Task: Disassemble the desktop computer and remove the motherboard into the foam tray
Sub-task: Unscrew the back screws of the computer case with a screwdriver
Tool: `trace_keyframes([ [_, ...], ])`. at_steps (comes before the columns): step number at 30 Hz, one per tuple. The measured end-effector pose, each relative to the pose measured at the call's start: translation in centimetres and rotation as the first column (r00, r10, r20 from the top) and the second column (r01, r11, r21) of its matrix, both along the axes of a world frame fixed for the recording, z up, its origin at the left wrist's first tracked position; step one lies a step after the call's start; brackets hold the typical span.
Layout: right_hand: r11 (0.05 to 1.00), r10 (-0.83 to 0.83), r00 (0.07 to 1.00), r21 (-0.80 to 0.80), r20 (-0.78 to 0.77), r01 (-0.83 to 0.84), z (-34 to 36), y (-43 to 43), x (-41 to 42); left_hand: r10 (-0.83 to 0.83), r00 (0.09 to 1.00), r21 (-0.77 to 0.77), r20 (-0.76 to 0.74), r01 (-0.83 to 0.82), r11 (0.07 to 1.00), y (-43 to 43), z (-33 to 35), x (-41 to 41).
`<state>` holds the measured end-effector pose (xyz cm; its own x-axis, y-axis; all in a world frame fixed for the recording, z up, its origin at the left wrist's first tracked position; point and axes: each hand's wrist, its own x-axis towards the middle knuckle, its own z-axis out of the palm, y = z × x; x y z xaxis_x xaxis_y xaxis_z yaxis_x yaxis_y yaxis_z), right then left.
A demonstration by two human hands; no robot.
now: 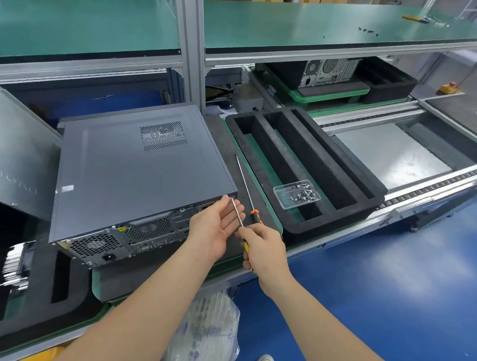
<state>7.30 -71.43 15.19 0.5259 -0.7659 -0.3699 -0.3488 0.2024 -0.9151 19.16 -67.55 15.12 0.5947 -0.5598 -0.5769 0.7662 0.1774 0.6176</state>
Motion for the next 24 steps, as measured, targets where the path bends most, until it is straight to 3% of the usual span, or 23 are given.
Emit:
trace_keyframes([
  [8,1.0,-0.011,1.0,0.021,-0.005,0.011,0.0,0.0,-0.6,0.079,0.997,0.049,-0.018,-0.078,0.996,-1.0,0.1,-1.0],
  [24,0.987,-0.021,0.996,0.16,0.083,0.008,0.2,-0.3,-0.7,0.03,0.996,0.07,-0.082,-0.024,0.997,-1.1,1.0,-0.8],
])
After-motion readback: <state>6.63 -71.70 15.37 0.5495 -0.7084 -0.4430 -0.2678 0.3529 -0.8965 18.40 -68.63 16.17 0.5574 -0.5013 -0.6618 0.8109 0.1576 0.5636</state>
